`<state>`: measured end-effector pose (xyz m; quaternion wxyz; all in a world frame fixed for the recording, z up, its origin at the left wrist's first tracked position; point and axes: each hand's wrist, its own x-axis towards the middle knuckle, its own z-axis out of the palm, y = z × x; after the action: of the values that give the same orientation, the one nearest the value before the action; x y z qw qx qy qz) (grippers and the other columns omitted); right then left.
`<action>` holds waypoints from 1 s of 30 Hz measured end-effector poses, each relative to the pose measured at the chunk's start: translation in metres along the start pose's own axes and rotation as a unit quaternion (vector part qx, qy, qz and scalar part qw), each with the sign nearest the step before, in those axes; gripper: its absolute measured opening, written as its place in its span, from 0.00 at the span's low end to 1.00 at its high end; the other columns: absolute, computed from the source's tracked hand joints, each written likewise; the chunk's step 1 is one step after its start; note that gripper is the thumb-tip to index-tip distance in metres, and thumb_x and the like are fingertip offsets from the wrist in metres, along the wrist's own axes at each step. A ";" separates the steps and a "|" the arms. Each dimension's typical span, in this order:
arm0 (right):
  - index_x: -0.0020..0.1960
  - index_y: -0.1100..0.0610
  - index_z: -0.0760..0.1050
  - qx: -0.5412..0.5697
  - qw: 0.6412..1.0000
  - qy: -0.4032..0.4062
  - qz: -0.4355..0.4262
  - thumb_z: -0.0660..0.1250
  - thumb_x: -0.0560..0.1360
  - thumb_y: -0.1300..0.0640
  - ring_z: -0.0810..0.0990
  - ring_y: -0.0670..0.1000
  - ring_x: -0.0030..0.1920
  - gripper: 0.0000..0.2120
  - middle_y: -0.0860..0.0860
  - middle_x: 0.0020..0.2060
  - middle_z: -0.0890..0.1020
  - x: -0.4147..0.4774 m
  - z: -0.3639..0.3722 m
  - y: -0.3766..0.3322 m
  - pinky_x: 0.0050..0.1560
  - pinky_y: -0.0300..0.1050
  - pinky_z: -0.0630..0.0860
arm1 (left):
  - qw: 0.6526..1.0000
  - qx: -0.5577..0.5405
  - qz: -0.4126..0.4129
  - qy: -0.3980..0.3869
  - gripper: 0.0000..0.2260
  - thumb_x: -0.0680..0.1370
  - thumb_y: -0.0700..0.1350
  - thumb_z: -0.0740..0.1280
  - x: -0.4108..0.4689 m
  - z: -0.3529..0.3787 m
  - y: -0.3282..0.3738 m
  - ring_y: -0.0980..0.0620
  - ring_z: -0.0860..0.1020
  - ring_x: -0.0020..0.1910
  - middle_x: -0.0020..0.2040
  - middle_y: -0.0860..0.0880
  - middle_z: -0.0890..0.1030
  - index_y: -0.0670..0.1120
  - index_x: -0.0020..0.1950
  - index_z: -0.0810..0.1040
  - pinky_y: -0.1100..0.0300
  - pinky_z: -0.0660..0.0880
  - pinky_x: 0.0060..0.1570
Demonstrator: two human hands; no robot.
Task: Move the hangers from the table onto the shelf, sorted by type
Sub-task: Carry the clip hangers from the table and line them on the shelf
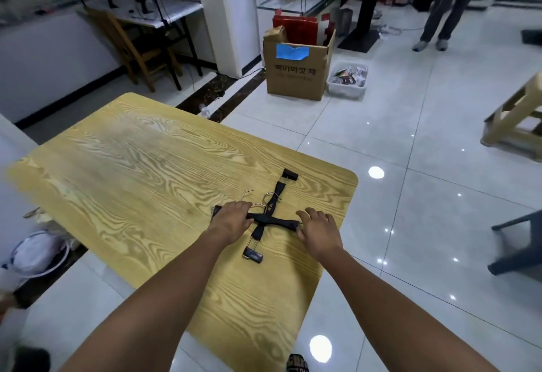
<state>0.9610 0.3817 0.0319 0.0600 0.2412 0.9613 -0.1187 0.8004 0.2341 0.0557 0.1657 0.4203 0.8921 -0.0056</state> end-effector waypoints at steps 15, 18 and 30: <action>0.73 0.52 0.61 0.003 0.999 -0.025 -0.035 0.55 0.80 0.53 0.65 0.54 0.69 0.21 0.51 0.70 0.67 0.059 0.020 0.013 0.70 0.49 0.56 | 0.990 0.081 0.015 -0.119 0.16 0.79 0.49 0.62 0.077 0.045 -0.005 0.46 0.69 0.66 0.64 0.44 0.73 0.43 0.64 0.69 0.54 0.62 0.65; 0.73 0.52 0.61 0.002 0.999 -0.030 -0.032 0.55 0.81 0.53 0.65 0.53 0.69 0.21 0.51 0.70 0.66 0.066 0.021 0.016 0.70 0.49 0.55 | 0.989 0.098 0.021 -0.111 0.14 0.79 0.47 0.62 0.081 0.048 -0.007 0.45 0.69 0.65 0.63 0.44 0.73 0.43 0.63 0.70 0.53 0.64 0.64; 0.72 0.52 0.63 -0.017 0.998 0.018 -0.061 0.54 0.81 0.52 0.69 0.55 0.66 0.20 0.52 0.67 0.70 0.086 0.005 0.012 0.69 0.50 0.58 | 0.995 0.063 0.052 -0.051 0.12 0.79 0.48 0.62 0.067 0.035 -0.022 0.45 0.75 0.59 0.60 0.46 0.77 0.42 0.59 0.71 0.55 0.69 0.54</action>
<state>0.8920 0.4289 0.0096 0.0397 0.1834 0.9770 -0.1015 0.7542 0.2653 0.0000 0.1842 0.4747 0.8574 -0.0744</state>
